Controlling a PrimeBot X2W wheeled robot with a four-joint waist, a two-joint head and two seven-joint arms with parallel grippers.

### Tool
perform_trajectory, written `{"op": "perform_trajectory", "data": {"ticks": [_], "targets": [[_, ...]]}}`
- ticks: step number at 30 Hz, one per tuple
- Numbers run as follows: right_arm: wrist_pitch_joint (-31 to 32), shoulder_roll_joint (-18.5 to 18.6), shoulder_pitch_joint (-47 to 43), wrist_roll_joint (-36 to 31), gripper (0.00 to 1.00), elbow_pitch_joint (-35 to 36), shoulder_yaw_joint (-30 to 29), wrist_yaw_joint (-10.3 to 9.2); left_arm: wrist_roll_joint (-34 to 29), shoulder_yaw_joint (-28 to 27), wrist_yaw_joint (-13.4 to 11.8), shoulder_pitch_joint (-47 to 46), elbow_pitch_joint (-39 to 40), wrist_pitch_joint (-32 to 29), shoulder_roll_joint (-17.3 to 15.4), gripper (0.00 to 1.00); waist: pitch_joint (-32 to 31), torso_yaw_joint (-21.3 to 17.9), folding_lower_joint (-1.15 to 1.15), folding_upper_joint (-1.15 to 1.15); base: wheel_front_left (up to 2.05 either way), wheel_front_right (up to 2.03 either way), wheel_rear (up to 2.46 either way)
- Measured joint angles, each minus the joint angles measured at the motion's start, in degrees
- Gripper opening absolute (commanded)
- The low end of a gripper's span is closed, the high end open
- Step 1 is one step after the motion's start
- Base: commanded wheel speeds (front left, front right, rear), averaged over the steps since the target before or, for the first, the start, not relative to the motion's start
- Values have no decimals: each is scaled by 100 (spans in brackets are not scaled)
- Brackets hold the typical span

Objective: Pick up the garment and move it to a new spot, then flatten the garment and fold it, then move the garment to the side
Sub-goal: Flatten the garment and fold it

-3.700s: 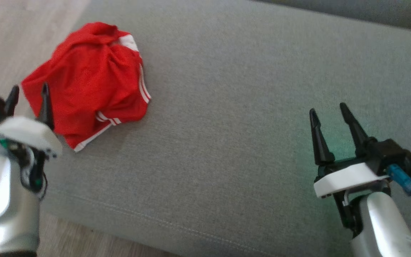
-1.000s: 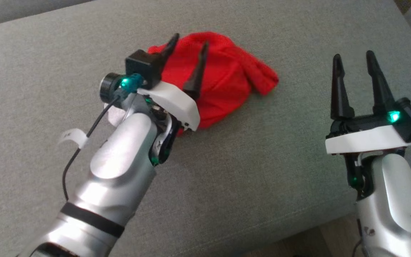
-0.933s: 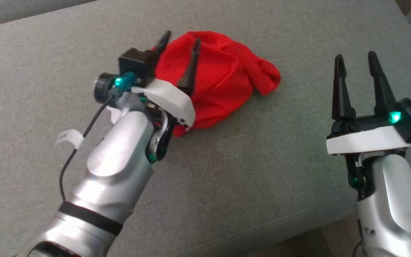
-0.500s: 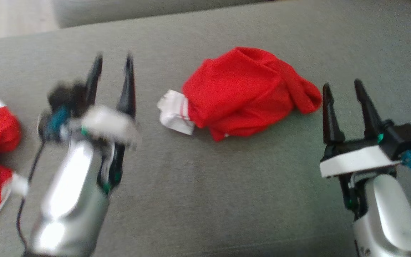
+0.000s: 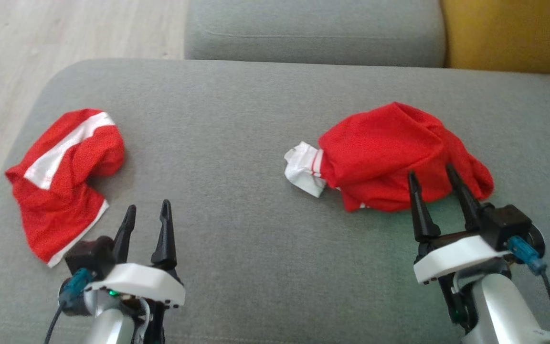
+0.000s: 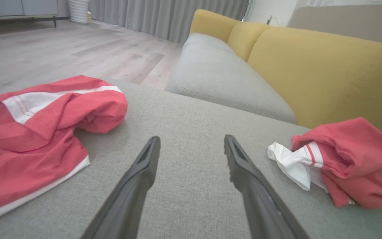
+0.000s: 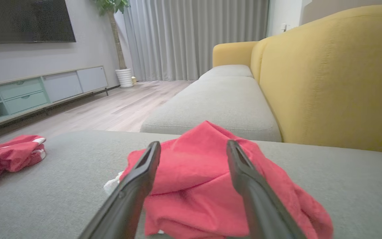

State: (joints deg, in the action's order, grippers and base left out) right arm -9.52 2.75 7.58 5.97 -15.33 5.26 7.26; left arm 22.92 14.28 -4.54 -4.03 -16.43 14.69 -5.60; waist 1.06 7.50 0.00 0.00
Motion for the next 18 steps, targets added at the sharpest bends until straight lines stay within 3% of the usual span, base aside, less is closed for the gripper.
{"op": "perform_trajectory", "data": {"ticks": [9,18], "targets": [[421,3,399,-191,100,-143,476,0,-219,-208,230,-176,124,0,203,100,200,297,0,0,0,0,0],[1039,9,1028,-315,100,-1072,565,0,-268,-164,382,-263,-30,0,277,100,492,635,0,0,0,0,0]]}}
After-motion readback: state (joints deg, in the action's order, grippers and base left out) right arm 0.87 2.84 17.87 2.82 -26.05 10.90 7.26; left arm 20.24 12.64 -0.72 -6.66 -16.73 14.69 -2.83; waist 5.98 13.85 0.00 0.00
